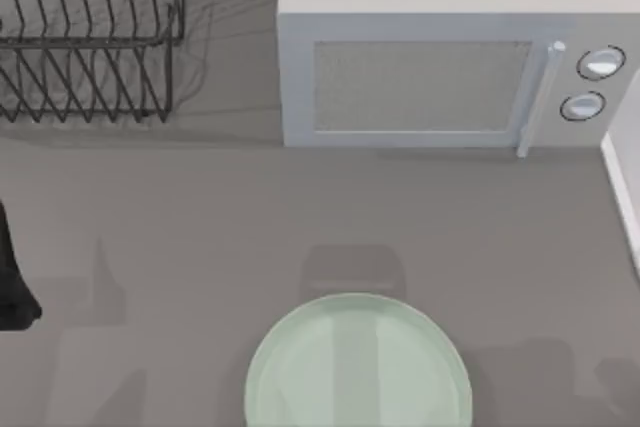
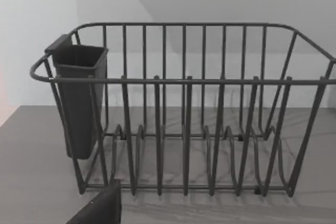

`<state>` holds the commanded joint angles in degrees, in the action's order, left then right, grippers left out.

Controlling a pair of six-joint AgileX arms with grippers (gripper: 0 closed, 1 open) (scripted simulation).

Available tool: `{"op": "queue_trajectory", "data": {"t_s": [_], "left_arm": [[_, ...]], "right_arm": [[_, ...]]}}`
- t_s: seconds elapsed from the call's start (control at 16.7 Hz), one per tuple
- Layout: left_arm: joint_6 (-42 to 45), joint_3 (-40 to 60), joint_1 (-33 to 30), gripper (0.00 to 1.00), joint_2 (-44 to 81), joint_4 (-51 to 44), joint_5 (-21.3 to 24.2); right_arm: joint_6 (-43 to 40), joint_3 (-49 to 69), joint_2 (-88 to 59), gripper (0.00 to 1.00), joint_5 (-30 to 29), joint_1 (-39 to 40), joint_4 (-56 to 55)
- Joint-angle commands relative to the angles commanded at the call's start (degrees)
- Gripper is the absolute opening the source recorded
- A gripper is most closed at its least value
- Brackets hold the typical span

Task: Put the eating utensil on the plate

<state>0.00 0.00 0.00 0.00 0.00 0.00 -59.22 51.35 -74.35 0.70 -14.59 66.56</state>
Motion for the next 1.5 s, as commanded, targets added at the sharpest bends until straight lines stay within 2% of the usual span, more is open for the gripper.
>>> {"op": "queue_trajectory", "data": {"t_s": [0.3, 0.48, 0.6, 0.78, 1.26, 1.5], "left_arm": [[0.0, 0.0, 0.0, 1.0, 0.0, 0.0, 0.0], [0.0, 0.0, 0.0, 1.0, 0.0, 0.0, 0.0], [0.0, 0.0, 0.0, 1.0, 0.0, 0.0, 0.0], [0.0, 0.0, 0.0, 1.0, 0.0, 0.0, 0.0], [0.0, 0.0, 0.0, 1.0, 0.0, 0.0, 0.0], [0.0, 0.0, 0.0, 1.0, 0.0, 0.0, 0.0]], "right_arm": [[-3.3, 1.0, -1.3, 0.0, 0.0, 1.9, -0.2], [-11.9, 3.6, -4.0, 0.0, -0.2, 6.4, -0.2], [-20.8, 5.9, -6.7, 0.0, -0.3, 10.8, -0.1], [-38.5, 9.6, -11.6, 0.0, -0.4, 18.8, 0.2], [-96.9, 19.0, -25.7, 0.0, 0.3, 43.8, 0.0], [-121.5, 23.3, -30.7, 0.0, 0.3, 55.6, -1.6]]}}
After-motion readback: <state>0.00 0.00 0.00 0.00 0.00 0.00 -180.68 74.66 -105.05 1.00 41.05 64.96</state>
